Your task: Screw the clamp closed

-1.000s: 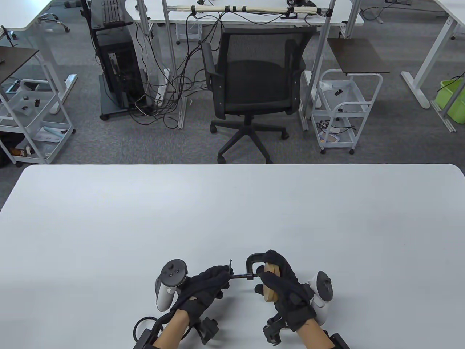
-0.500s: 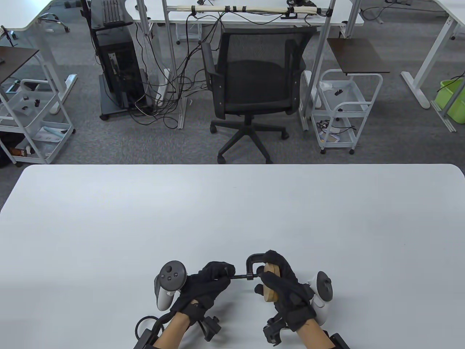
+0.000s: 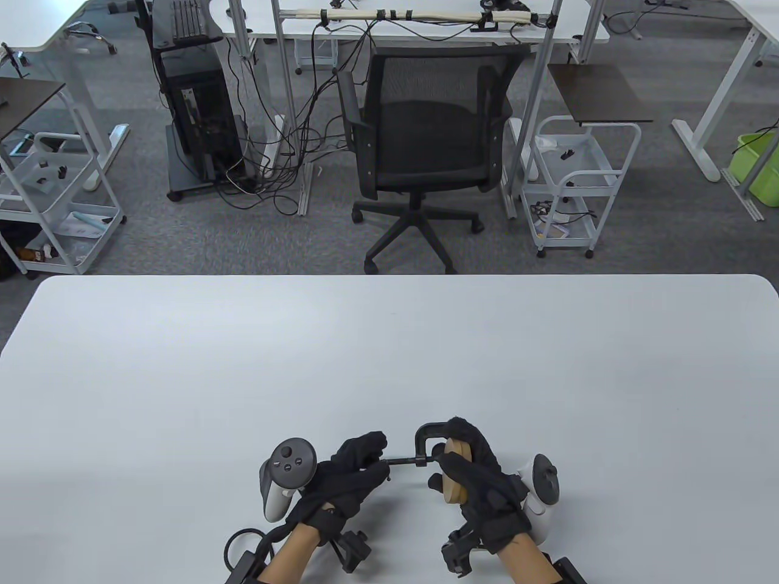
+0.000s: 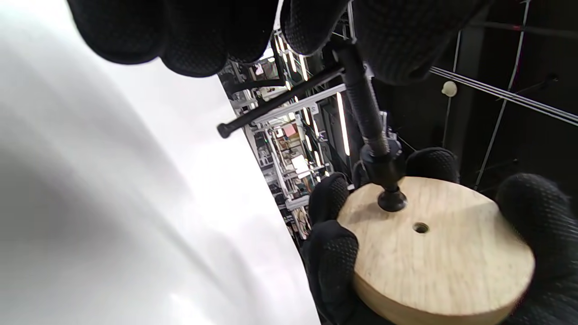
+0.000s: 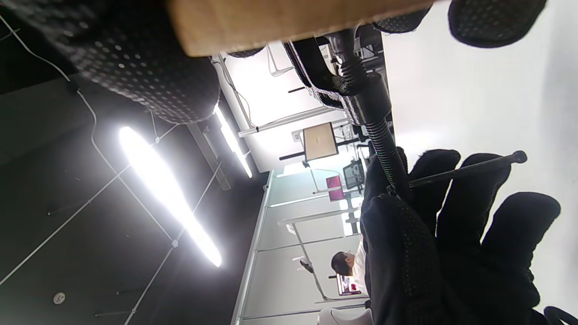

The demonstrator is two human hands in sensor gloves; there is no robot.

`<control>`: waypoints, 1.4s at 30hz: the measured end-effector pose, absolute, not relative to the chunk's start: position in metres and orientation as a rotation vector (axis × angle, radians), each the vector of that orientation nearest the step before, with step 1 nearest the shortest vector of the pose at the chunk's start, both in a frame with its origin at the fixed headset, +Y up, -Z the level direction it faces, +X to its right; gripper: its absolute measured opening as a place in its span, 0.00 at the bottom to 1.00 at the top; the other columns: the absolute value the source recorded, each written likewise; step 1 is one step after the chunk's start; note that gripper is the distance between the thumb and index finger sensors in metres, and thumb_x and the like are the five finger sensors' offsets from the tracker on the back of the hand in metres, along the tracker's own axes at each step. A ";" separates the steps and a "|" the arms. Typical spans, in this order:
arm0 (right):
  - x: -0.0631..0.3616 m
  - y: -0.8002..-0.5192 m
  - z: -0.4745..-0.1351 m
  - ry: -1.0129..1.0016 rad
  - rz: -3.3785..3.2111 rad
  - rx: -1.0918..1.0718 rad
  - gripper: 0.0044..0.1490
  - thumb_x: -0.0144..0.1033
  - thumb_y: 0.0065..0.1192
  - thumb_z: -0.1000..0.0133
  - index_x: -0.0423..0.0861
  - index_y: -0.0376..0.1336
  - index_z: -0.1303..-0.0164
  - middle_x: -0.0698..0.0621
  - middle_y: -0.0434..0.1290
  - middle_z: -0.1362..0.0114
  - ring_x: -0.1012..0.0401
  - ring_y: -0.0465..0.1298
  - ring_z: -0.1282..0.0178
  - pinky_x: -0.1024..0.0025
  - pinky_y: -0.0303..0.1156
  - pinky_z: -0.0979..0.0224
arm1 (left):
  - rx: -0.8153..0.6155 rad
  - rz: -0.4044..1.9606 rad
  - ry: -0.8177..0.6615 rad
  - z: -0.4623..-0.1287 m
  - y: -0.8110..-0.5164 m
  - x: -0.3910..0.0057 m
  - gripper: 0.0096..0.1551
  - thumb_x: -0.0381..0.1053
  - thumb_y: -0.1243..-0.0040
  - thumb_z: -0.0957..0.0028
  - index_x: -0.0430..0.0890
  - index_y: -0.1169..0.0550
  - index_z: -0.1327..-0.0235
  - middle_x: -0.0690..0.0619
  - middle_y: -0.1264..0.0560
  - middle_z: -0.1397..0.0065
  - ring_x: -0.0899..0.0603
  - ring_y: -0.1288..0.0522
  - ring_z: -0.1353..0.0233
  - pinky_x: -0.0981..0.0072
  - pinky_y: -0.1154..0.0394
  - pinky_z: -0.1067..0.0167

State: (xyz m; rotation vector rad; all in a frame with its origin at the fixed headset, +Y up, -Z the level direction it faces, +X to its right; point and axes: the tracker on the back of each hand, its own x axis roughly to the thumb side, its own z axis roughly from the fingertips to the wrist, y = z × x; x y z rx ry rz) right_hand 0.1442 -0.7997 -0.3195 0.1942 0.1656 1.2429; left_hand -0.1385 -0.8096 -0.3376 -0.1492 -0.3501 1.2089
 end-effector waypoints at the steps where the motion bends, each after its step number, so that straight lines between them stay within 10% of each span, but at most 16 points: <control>1: 0.144 -0.800 -0.320 0.165 1.242 0.194 0.49 0.55 0.78 0.48 0.49 0.56 0.23 0.54 0.52 0.16 0.34 0.56 0.26 0.31 0.66 0.40 | -0.144 1.202 -0.337 -0.337 -0.810 -0.139 0.43 0.63 0.37 0.46 0.43 0.35 0.23 0.35 0.38 0.23 0.28 0.33 0.29 0.39 0.28 0.40; 7: 0.144 -0.800 -0.320 0.166 1.241 0.196 0.49 0.55 0.77 0.47 0.49 0.56 0.23 0.54 0.51 0.16 0.34 0.56 0.26 0.31 0.66 0.40 | -0.177 1.117 -0.261 -0.337 -0.811 -0.142 0.39 0.70 0.50 0.43 0.38 0.10 0.72 0.37 0.24 0.34 0.26 0.27 0.36 0.40 0.25 0.45; 17: 0.142 -0.800 -0.319 0.182 1.243 0.210 0.49 0.55 0.77 0.47 0.49 0.56 0.23 0.54 0.51 0.16 0.34 0.56 0.26 0.31 0.66 0.40 | -0.324 1.247 -0.304 -0.338 -0.819 -0.136 0.43 0.68 0.51 0.40 0.32 0.20 0.40 0.33 0.35 0.24 0.24 0.36 0.29 0.37 0.30 0.39; 42: 0.141 -0.801 -0.318 0.184 1.231 0.206 0.48 0.56 0.77 0.47 0.49 0.56 0.22 0.54 0.51 0.16 0.34 0.55 0.25 0.32 0.66 0.40 | -0.077 1.202 -0.415 -0.334 -0.801 -0.132 0.26 0.50 0.36 0.46 0.57 0.24 0.33 0.41 0.32 0.25 0.31 0.31 0.28 0.37 0.28 0.38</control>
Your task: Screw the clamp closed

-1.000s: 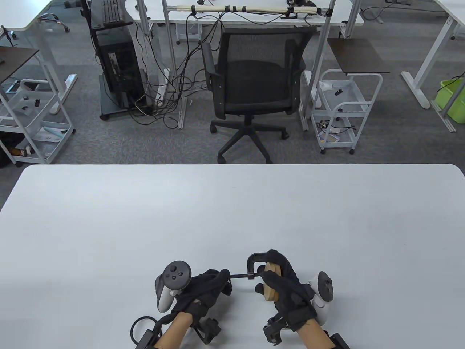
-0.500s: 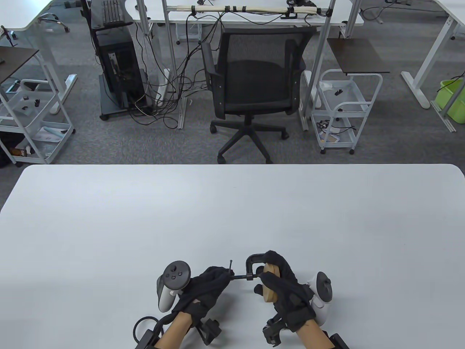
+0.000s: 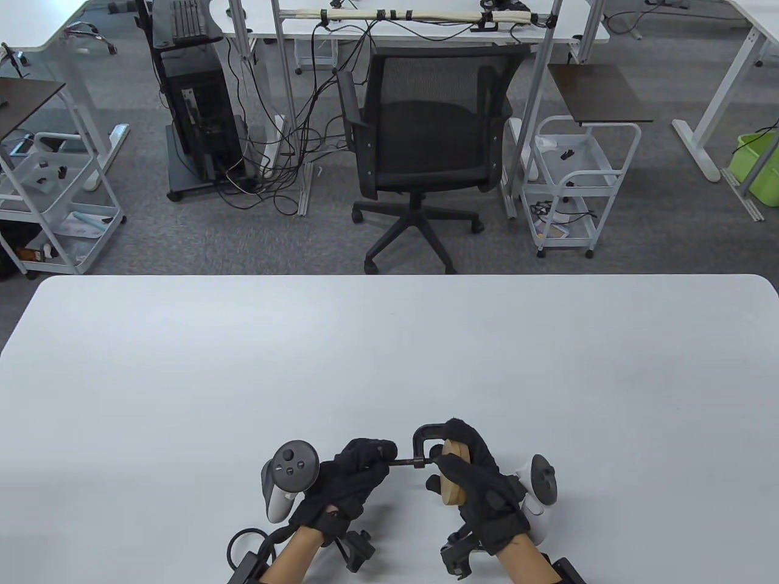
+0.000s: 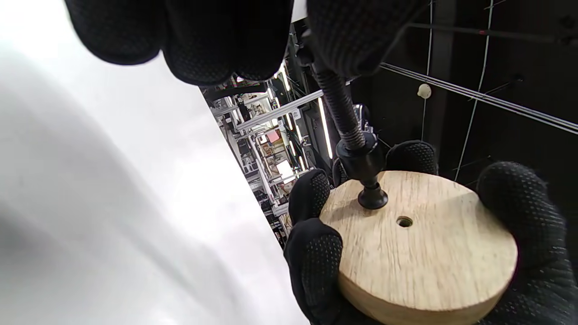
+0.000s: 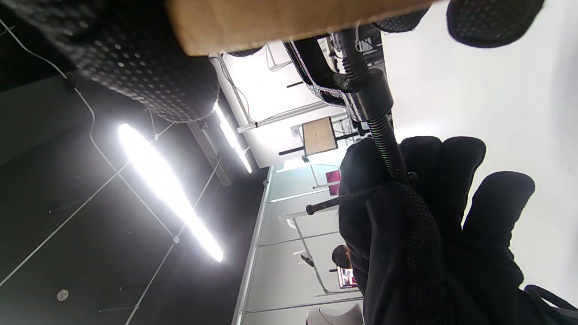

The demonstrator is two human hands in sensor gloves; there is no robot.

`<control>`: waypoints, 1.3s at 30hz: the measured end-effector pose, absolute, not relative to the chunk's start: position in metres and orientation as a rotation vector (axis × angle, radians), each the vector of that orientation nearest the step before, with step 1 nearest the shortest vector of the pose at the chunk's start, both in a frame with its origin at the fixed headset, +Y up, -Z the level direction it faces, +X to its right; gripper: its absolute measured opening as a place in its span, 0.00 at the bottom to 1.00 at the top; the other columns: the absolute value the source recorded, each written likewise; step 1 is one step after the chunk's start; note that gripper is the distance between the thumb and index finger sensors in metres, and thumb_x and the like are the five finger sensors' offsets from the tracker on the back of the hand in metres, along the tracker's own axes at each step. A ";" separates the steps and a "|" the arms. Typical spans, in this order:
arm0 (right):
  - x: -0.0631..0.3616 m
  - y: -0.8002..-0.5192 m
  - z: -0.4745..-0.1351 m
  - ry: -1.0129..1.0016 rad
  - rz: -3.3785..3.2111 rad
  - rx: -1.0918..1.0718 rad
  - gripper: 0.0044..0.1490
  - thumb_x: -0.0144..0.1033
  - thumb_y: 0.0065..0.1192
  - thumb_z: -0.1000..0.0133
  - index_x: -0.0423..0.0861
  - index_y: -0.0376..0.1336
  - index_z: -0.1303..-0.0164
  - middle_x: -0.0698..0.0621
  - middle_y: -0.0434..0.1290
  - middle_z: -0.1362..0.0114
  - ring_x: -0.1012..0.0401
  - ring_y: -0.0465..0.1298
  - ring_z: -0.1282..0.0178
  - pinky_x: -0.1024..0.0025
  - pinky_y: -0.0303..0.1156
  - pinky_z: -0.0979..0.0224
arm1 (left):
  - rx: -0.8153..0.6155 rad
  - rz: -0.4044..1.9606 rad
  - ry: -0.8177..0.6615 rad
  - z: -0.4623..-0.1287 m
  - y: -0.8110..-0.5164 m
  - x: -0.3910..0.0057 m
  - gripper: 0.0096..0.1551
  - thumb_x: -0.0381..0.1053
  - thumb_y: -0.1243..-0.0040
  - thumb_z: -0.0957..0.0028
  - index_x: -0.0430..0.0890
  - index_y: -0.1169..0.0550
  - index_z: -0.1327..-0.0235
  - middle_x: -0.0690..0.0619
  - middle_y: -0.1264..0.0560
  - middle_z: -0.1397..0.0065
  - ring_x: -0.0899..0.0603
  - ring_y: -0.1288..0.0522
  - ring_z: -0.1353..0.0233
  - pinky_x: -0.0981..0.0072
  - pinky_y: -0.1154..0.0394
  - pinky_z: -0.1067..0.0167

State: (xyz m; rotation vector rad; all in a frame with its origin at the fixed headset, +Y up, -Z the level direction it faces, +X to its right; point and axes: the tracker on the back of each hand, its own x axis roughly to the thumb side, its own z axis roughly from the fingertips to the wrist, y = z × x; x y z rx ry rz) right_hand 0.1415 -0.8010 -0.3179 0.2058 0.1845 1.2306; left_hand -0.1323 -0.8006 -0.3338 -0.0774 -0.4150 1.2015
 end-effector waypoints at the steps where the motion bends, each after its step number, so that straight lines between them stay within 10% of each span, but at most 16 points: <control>1: 0.142 -0.801 -0.318 0.183 1.230 0.205 0.49 0.56 0.77 0.47 0.49 0.56 0.23 0.54 0.51 0.16 0.34 0.55 0.25 0.32 0.66 0.40 | -0.067 1.199 -0.414 -0.334 -0.801 -0.132 0.26 0.49 0.36 0.46 0.57 0.24 0.33 0.41 0.32 0.25 0.31 0.31 0.28 0.37 0.28 0.38; 17: 0.145 -0.800 -0.319 0.158 1.218 0.191 0.49 0.56 0.77 0.47 0.49 0.55 0.22 0.54 0.51 0.16 0.34 0.55 0.25 0.32 0.66 0.40 | -0.088 1.204 -0.365 -0.334 -0.805 -0.135 0.39 0.58 0.37 0.46 0.46 0.35 0.24 0.37 0.36 0.23 0.29 0.34 0.28 0.37 0.29 0.38; 24: 0.145 -0.800 -0.319 0.158 1.219 0.192 0.49 0.56 0.77 0.47 0.49 0.55 0.22 0.54 0.51 0.16 0.34 0.55 0.25 0.32 0.66 0.40 | -0.161 1.191 -0.258 -0.334 -0.811 -0.140 0.37 0.70 0.48 0.42 0.38 0.11 0.68 0.38 0.25 0.33 0.28 0.27 0.35 0.39 0.25 0.44; 39: 0.141 -0.799 -0.317 0.155 1.207 0.216 0.49 0.56 0.77 0.47 0.50 0.55 0.23 0.55 0.51 0.16 0.34 0.55 0.25 0.32 0.66 0.39 | -0.227 1.355 -0.327 -0.334 -0.815 -0.129 0.33 0.62 0.43 0.42 0.49 0.28 0.27 0.42 0.28 0.29 0.32 0.26 0.33 0.41 0.25 0.41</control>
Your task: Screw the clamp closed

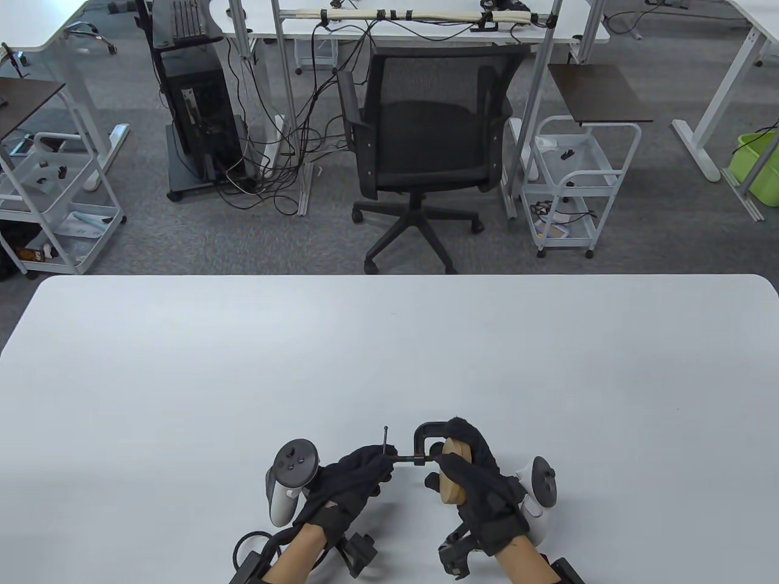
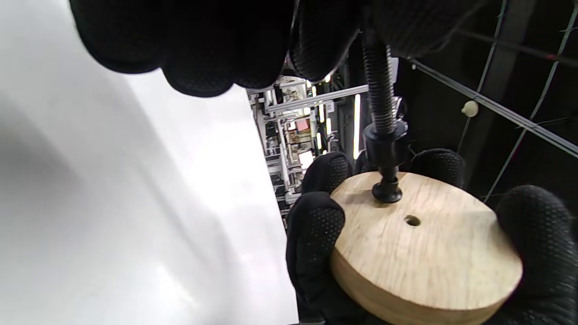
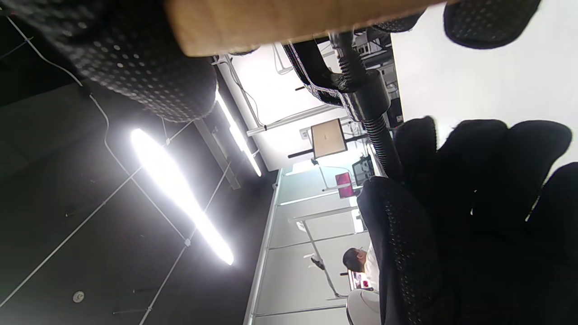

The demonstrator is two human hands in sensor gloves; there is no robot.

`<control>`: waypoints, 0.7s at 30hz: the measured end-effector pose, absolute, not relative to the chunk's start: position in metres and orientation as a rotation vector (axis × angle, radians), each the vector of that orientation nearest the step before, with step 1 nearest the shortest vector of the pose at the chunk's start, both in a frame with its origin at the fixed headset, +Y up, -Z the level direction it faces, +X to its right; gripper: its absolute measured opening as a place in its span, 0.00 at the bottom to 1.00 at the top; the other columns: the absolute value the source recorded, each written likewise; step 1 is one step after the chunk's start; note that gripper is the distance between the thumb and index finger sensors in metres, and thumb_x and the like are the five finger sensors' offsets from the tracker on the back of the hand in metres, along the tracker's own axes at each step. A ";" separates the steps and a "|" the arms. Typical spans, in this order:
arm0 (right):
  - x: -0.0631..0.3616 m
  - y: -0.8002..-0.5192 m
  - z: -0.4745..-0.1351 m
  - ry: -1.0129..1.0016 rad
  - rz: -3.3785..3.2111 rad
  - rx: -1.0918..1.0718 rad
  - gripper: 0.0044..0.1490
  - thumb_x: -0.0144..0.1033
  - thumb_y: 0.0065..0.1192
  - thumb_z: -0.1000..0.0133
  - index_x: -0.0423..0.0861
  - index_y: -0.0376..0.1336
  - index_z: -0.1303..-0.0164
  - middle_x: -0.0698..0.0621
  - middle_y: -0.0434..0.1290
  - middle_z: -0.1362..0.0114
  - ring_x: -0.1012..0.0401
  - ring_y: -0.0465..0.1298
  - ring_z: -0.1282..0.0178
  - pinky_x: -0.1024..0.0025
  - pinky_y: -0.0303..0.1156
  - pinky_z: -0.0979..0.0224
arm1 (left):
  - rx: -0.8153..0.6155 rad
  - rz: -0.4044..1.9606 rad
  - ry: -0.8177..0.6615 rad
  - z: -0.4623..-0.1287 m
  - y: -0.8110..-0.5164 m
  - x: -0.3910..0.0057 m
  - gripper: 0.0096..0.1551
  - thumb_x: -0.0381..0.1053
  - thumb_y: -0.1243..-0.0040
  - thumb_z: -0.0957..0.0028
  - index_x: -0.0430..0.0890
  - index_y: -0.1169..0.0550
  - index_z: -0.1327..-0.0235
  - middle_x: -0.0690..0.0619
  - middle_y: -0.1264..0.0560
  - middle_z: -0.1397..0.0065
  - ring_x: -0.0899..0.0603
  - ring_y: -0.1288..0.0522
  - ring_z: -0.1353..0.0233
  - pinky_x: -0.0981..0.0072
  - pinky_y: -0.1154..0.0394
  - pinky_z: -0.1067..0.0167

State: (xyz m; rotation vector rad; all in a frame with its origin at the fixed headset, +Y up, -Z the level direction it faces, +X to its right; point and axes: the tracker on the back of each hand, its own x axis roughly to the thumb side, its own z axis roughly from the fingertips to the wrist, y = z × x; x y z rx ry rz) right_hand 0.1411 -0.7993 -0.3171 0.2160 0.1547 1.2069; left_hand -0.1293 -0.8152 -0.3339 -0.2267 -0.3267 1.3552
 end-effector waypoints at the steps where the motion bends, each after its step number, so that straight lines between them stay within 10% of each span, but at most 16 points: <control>1: 0.141 -0.799 -0.317 0.157 1.210 0.217 0.49 0.56 0.77 0.47 0.50 0.55 0.23 0.55 0.51 0.16 0.34 0.55 0.25 0.32 0.66 0.39 | -0.198 1.357 -0.336 -0.334 -0.813 -0.129 0.31 0.61 0.42 0.42 0.50 0.27 0.28 0.43 0.26 0.30 0.34 0.25 0.34 0.42 0.25 0.41; 21: 0.140 -0.800 -0.318 0.169 1.255 0.199 0.45 0.55 0.74 0.44 0.50 0.55 0.23 0.58 0.52 0.17 0.32 0.53 0.25 0.30 0.64 0.40 | 0.035 1.279 -0.416 -0.331 -0.799 -0.132 0.25 0.51 0.34 0.48 0.54 0.22 0.35 0.48 0.22 0.36 0.37 0.21 0.37 0.44 0.22 0.42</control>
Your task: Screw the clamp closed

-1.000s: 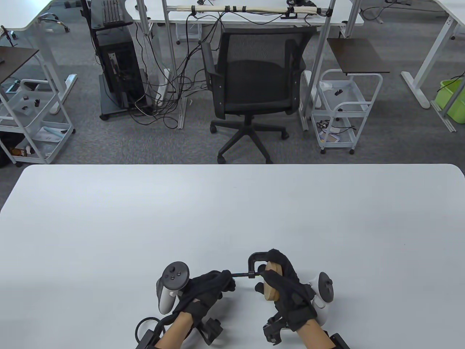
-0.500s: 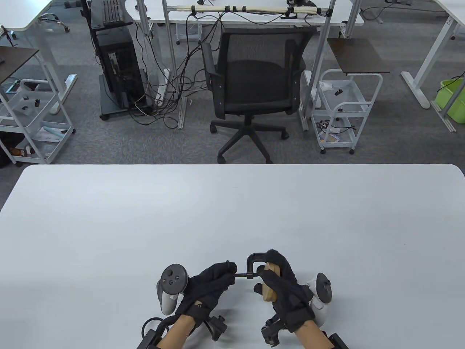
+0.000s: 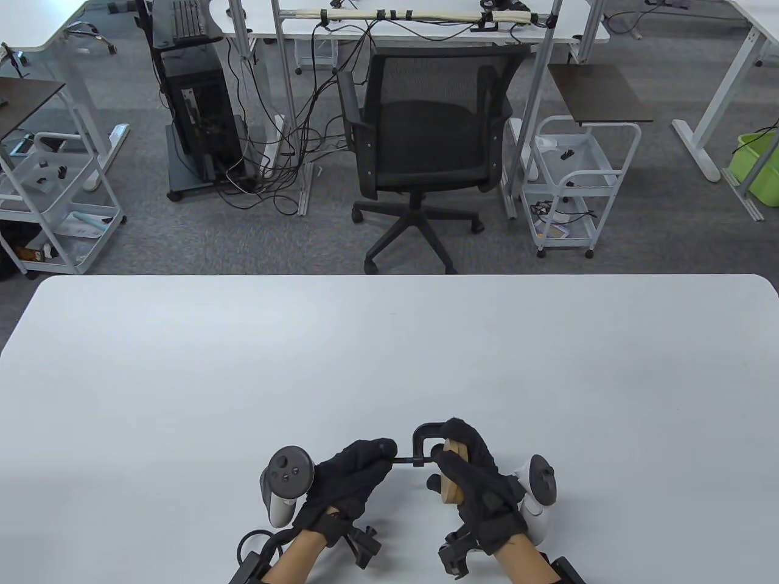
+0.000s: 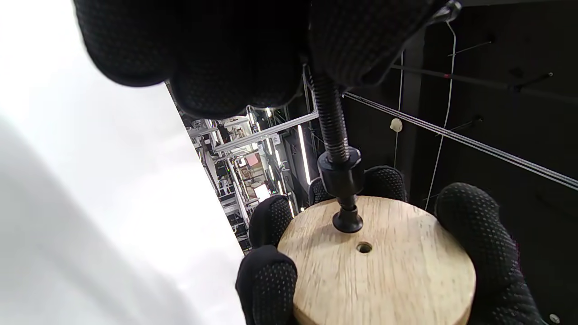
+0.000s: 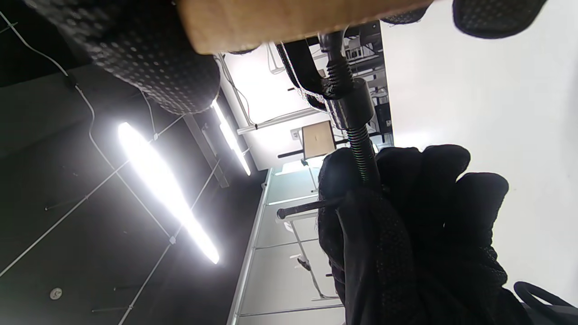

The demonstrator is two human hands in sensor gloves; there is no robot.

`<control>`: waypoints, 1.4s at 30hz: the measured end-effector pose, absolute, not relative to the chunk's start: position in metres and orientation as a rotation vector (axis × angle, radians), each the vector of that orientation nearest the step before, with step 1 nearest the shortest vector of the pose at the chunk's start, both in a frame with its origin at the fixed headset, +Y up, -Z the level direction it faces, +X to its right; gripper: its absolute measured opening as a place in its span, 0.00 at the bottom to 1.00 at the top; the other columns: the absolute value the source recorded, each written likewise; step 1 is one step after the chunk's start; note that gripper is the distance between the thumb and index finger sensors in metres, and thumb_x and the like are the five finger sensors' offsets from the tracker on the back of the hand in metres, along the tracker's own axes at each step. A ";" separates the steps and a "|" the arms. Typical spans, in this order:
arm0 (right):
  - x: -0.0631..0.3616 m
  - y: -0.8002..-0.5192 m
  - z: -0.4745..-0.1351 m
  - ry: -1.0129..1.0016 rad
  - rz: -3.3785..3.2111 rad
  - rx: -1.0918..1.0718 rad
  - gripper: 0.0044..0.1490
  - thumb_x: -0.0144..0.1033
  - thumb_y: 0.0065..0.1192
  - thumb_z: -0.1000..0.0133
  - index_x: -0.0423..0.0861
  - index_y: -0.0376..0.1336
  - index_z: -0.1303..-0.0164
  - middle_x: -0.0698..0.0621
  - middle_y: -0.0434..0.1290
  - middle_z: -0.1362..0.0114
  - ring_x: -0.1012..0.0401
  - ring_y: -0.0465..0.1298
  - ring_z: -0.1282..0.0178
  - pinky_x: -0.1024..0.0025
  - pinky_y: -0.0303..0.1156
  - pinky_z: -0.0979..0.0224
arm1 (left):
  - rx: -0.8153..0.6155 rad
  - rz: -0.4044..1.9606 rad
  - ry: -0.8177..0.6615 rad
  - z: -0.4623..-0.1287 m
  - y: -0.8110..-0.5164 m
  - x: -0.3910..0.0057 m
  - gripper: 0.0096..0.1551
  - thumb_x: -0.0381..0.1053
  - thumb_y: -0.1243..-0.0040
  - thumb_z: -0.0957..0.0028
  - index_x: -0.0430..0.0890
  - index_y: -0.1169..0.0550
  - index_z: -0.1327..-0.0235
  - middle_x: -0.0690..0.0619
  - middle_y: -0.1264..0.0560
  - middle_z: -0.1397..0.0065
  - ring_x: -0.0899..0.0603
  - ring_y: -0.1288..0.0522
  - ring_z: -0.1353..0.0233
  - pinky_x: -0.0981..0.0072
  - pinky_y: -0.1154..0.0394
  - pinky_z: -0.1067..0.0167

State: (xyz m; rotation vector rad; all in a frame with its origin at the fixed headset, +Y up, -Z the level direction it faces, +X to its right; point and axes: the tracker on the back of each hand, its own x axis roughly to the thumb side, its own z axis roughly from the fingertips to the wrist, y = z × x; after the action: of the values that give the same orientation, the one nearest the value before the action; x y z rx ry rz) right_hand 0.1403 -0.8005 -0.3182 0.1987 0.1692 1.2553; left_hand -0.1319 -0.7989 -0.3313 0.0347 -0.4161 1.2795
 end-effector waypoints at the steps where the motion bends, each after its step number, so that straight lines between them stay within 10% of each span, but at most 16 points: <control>1: 0.141 -0.800 -0.318 0.166 1.253 0.198 0.45 0.55 0.74 0.44 0.50 0.55 0.23 0.58 0.52 0.17 0.32 0.53 0.26 0.30 0.64 0.40 | 0.039 1.273 -0.416 -0.331 -0.799 -0.132 0.25 0.52 0.34 0.48 0.54 0.22 0.35 0.48 0.22 0.35 0.37 0.21 0.37 0.44 0.23 0.42; 11: 0.147 -0.800 -0.320 0.136 1.220 0.175 0.45 0.55 0.74 0.44 0.50 0.55 0.23 0.58 0.51 0.16 0.33 0.53 0.25 0.30 0.64 0.40 | 0.004 1.237 -0.339 -0.333 -0.803 -0.136 0.33 0.57 0.36 0.46 0.47 0.27 0.29 0.41 0.30 0.28 0.32 0.28 0.32 0.41 0.26 0.41; 17: 0.146 -0.800 -0.319 0.137 1.202 0.177 0.46 0.56 0.74 0.44 0.50 0.55 0.23 0.58 0.51 0.16 0.33 0.54 0.25 0.31 0.65 0.40 | -0.108 1.223 -0.298 -0.334 -0.808 -0.137 0.34 0.69 0.46 0.44 0.41 0.09 0.71 0.42 0.22 0.35 0.30 0.24 0.37 0.40 0.24 0.44; 28: 0.142 -0.800 -0.317 0.163 1.192 0.194 0.46 0.56 0.74 0.44 0.50 0.55 0.23 0.57 0.51 0.16 0.33 0.54 0.25 0.31 0.65 0.39 | -0.197 1.340 -0.354 -0.334 -0.814 -0.130 0.33 0.65 0.46 0.41 0.47 0.25 0.31 0.38 0.33 0.24 0.29 0.33 0.28 0.38 0.29 0.38; 42: 0.140 -0.800 -0.316 0.180 1.180 0.200 0.46 0.57 0.74 0.44 0.50 0.55 0.22 0.57 0.50 0.16 0.33 0.54 0.25 0.31 0.65 0.39 | 0.005 1.317 -0.455 -0.331 -0.798 -0.132 0.25 0.52 0.37 0.45 0.56 0.24 0.33 0.42 0.34 0.23 0.31 0.33 0.26 0.36 0.29 0.37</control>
State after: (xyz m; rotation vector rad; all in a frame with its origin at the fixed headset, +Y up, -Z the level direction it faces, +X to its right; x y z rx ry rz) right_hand 0.1399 -0.7999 -0.3157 0.1998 0.1804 1.1798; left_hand -0.1322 -0.7979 -0.3309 0.0054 -0.4545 1.3167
